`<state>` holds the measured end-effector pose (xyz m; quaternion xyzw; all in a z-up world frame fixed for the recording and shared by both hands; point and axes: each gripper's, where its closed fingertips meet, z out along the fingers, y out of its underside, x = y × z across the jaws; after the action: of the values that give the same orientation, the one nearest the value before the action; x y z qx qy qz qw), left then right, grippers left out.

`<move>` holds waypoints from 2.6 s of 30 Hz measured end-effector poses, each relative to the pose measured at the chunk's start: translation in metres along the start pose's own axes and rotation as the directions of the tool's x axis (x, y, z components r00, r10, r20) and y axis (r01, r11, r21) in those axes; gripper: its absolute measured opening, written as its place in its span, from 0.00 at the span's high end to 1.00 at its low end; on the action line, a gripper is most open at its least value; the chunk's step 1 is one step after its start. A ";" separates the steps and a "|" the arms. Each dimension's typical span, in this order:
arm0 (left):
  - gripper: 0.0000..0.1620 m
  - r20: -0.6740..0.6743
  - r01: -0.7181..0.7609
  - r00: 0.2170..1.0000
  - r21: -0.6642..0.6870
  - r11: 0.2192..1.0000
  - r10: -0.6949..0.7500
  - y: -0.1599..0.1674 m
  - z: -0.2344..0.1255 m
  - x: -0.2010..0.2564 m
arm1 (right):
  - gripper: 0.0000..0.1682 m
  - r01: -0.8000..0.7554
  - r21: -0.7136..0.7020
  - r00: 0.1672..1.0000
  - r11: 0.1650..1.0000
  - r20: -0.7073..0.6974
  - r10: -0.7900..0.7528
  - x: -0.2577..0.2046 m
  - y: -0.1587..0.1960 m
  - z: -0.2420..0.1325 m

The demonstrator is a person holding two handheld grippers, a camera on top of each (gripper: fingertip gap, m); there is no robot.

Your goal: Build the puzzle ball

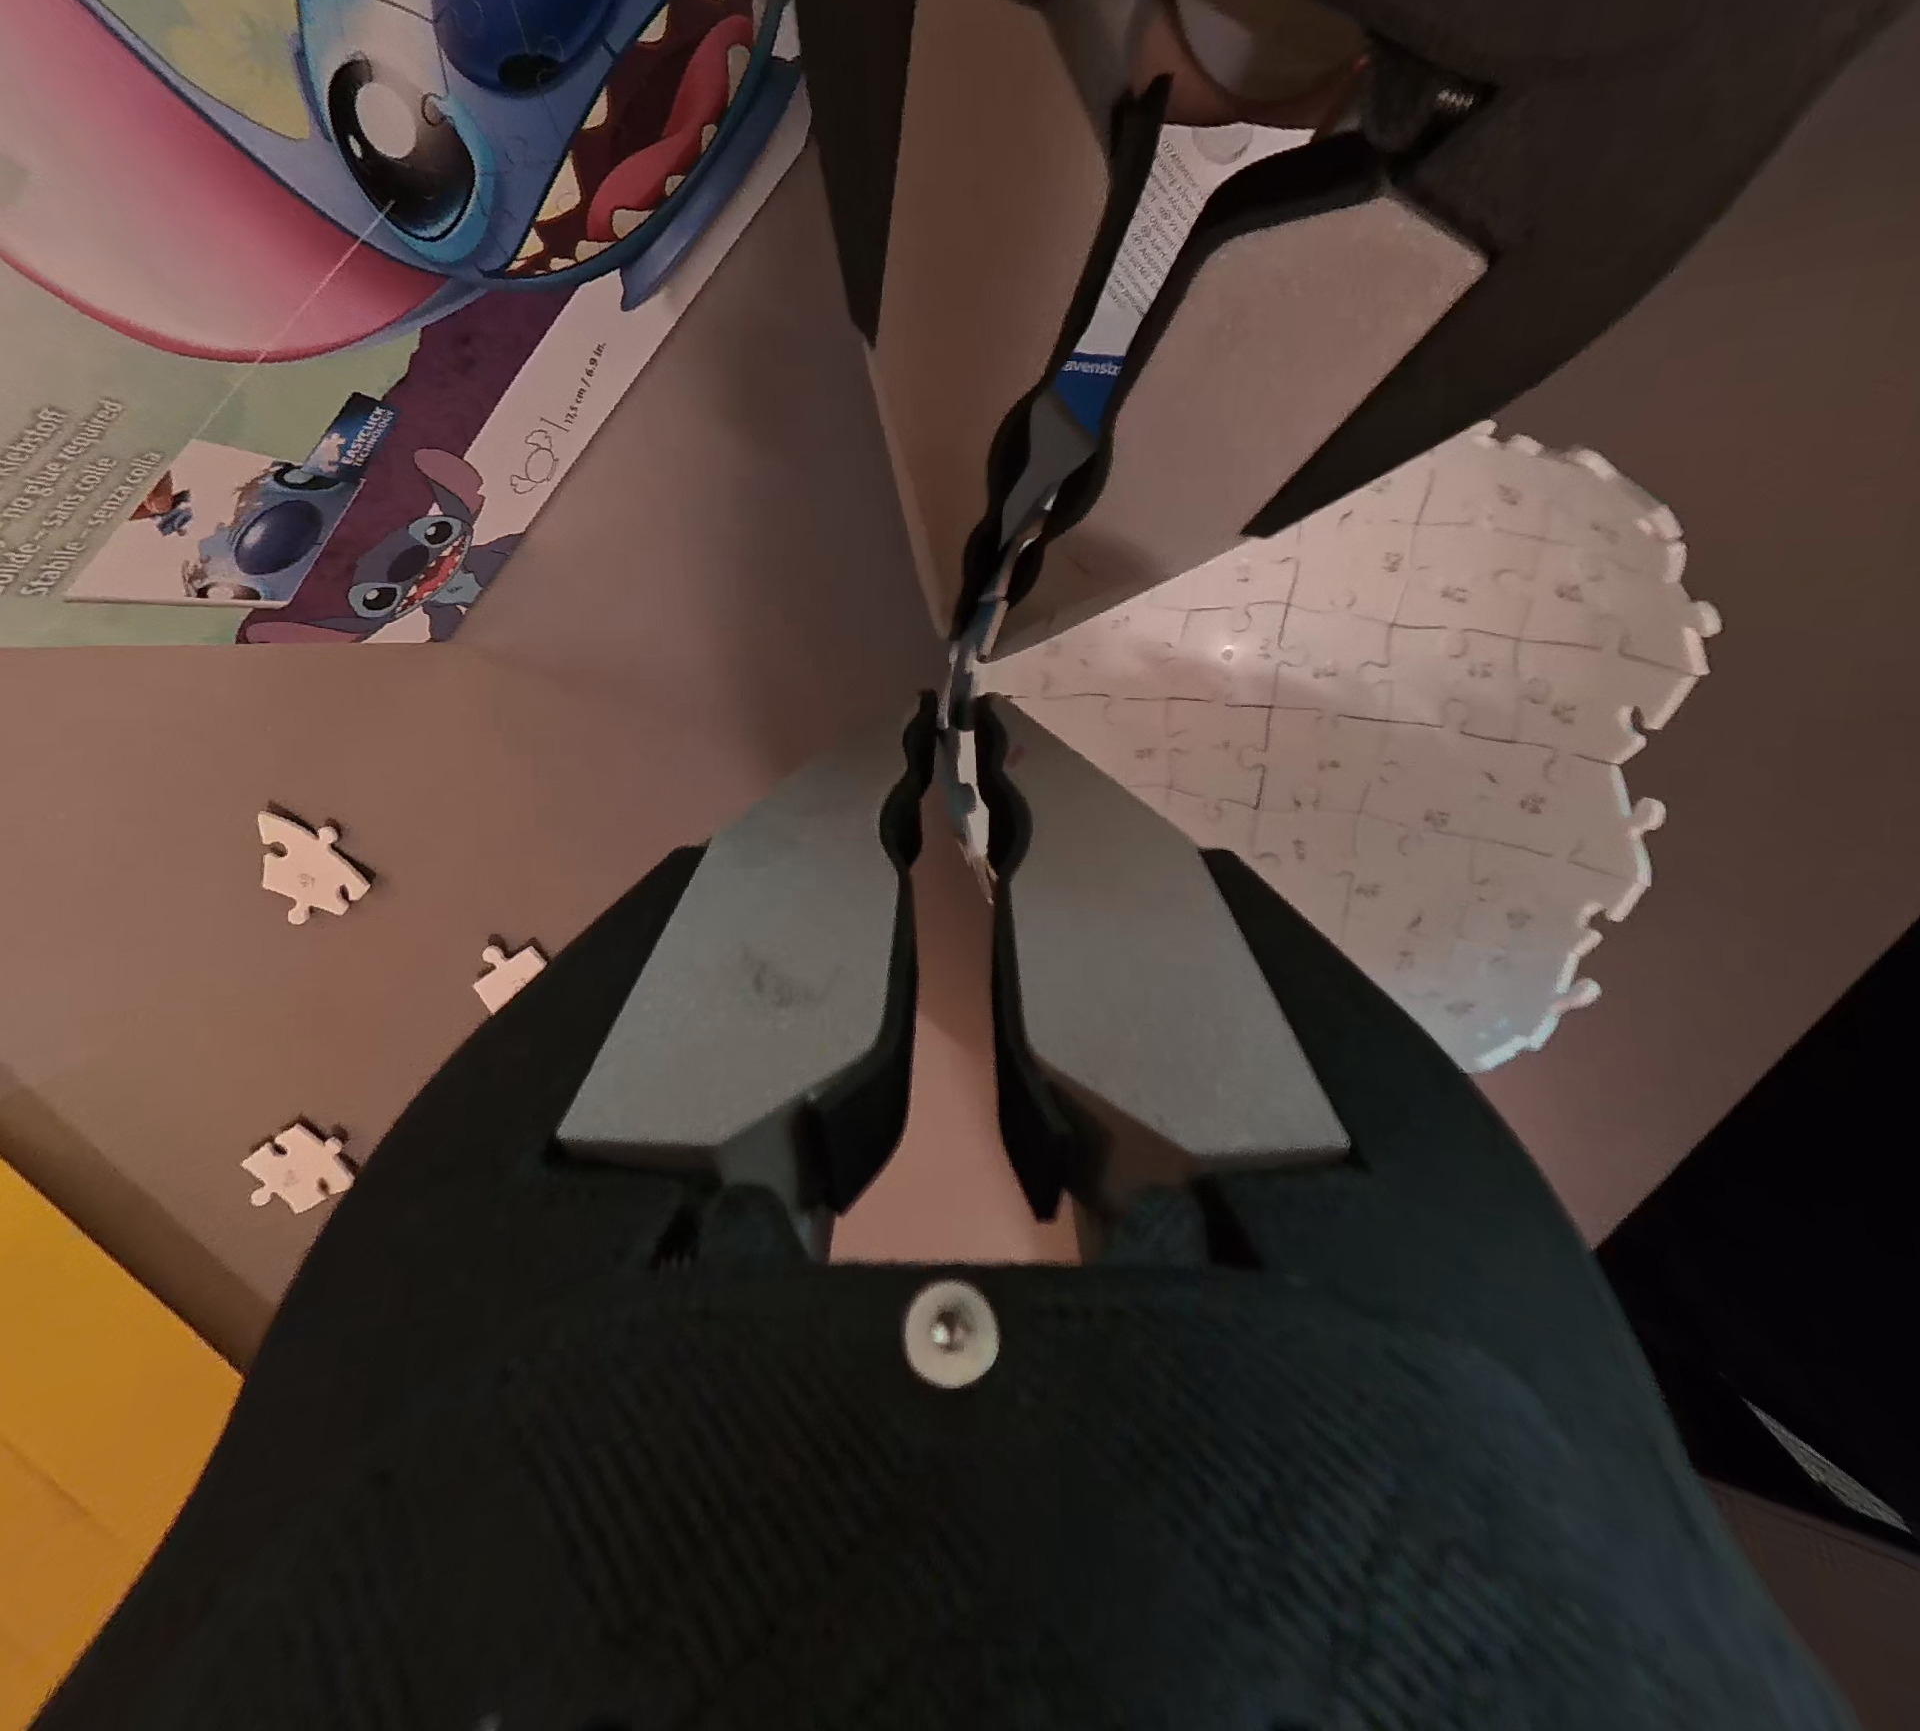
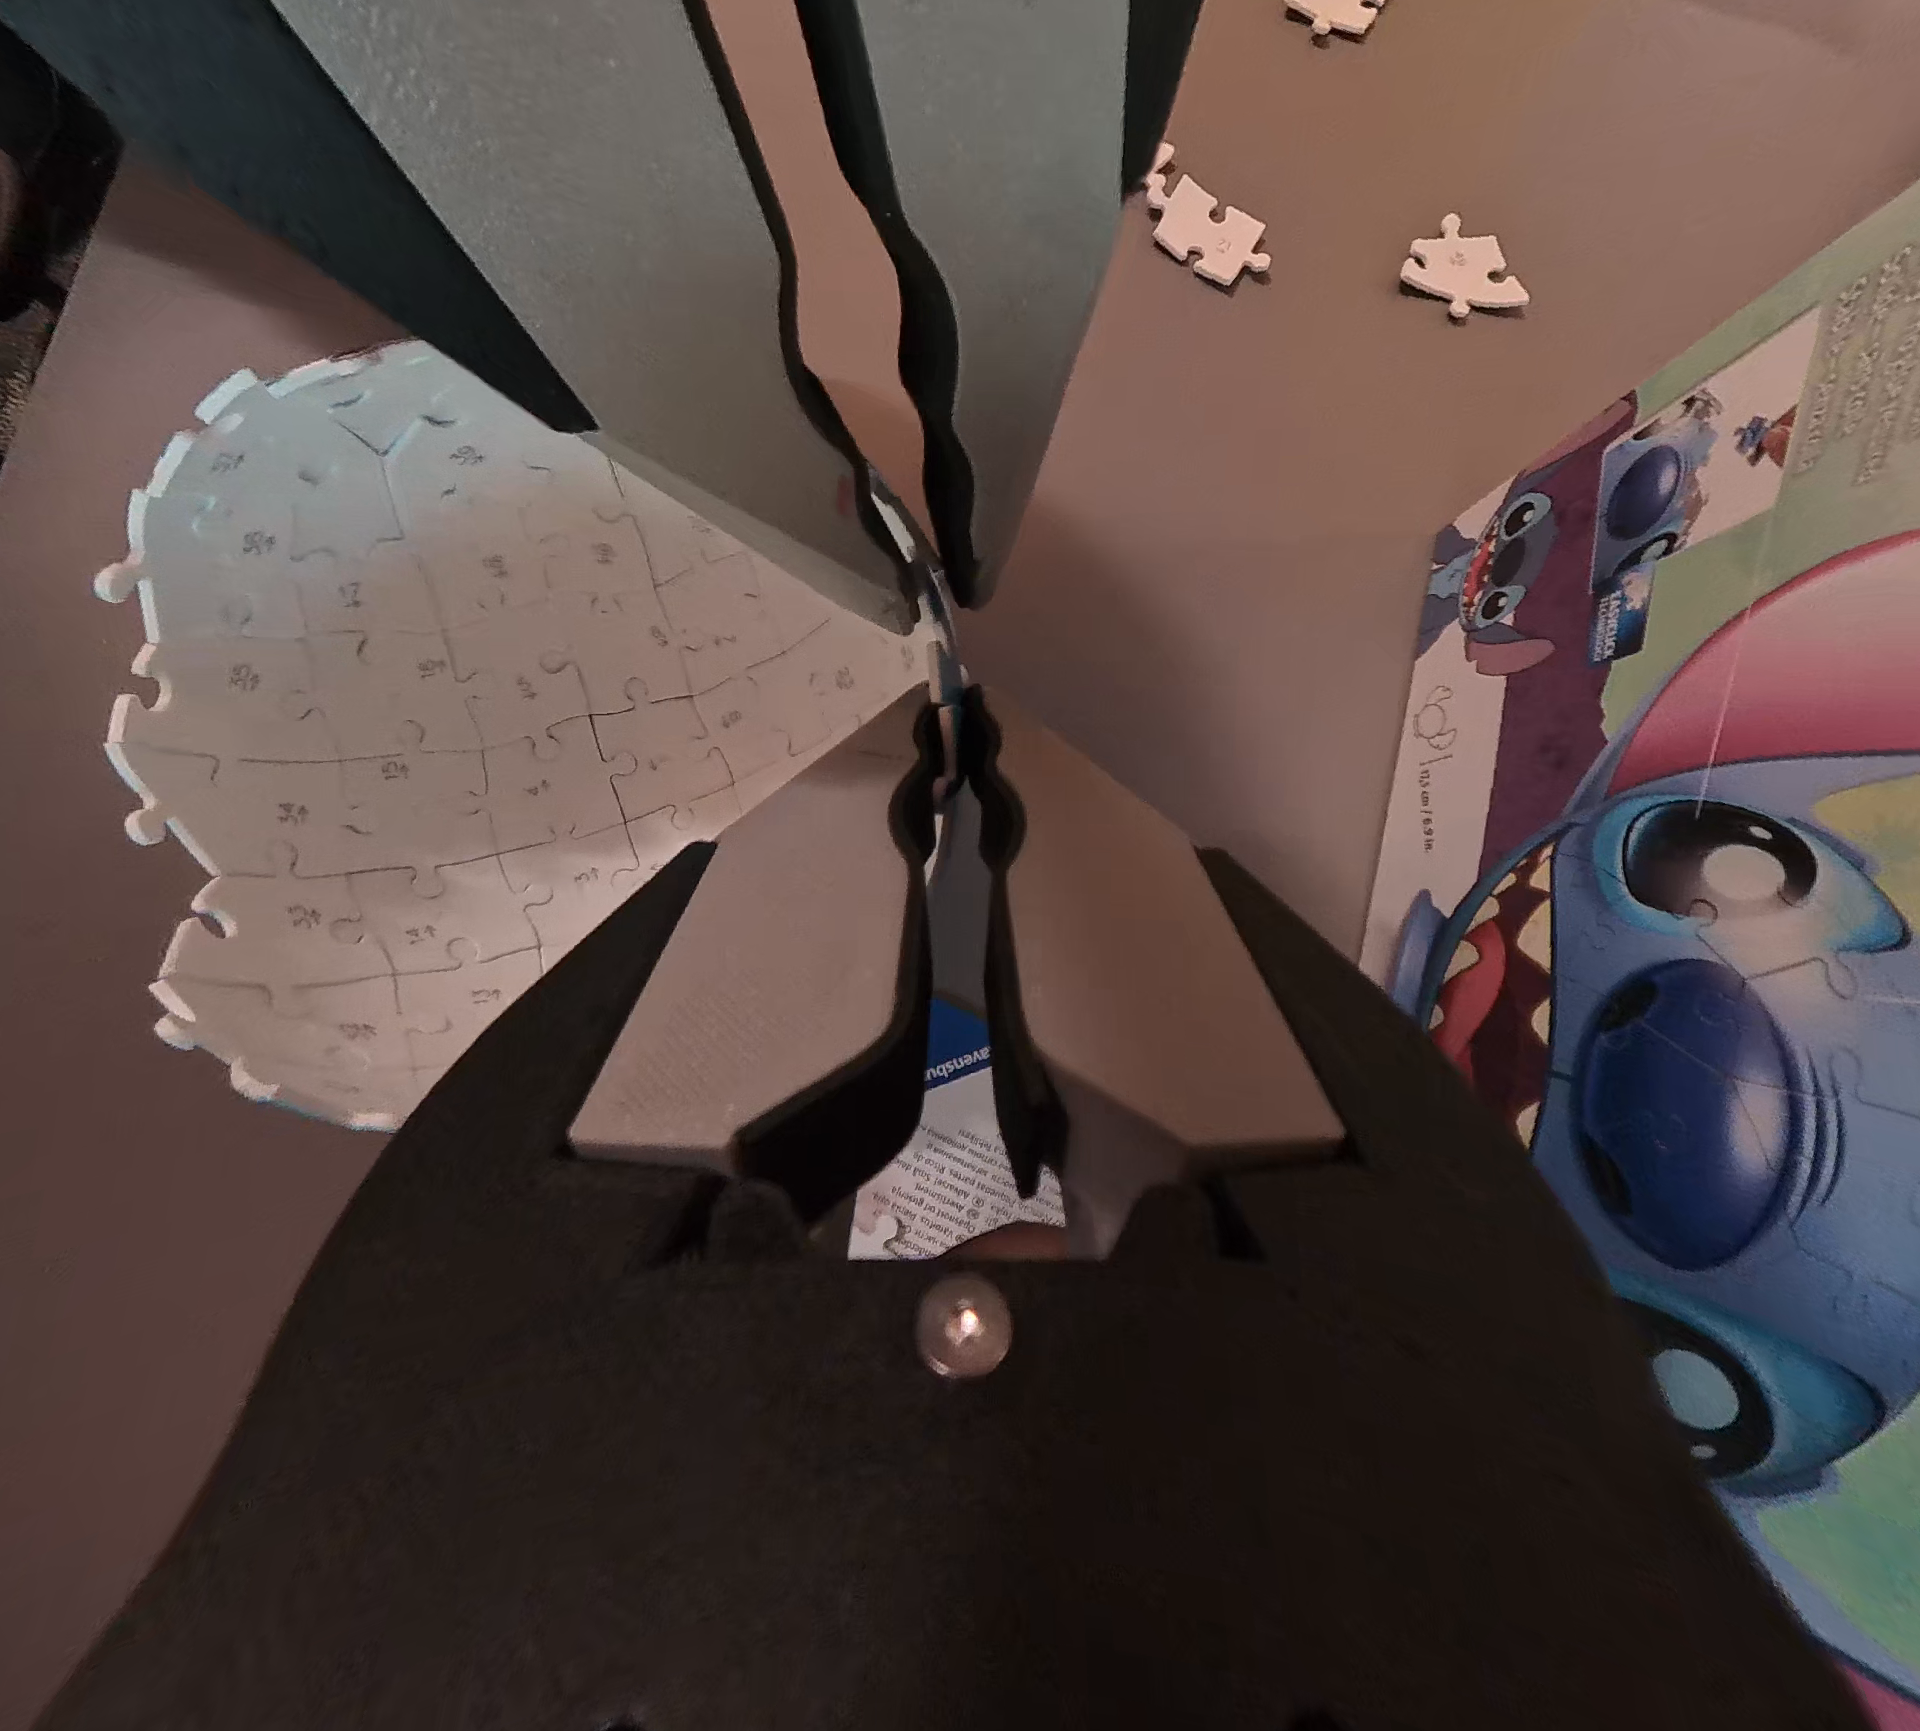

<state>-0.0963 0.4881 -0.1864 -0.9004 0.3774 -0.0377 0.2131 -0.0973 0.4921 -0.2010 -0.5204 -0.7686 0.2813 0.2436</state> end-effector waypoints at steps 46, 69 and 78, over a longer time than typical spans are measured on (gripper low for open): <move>0.88 -0.013 0.023 1.000 0.048 0.999 -0.022 -0.003 -0.033 0.001 | 0.99 -0.021 0.086 0.998 0.996 0.059 0.016 -0.001 -0.008 0.001; 0.98 0.033 0.005 0.999 -0.097 0.995 -0.002 0.001 -0.001 -0.001 | 0.99 -0.096 0.098 0.991 0.991 0.102 0.086 0.001 -0.004 0.000; 1.00 0.085 -0.011 0.996 -0.067 0.998 0.017 0.001 0.000 -0.002 | 0.99 -0.115 0.094 0.988 0.989 0.112 0.104 0.000 -0.003 0.001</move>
<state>-0.0979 0.4888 -0.1867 -0.9052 0.3752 0.0152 0.1991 -0.1002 0.4912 -0.1992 -0.5334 -0.7356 0.3597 0.2120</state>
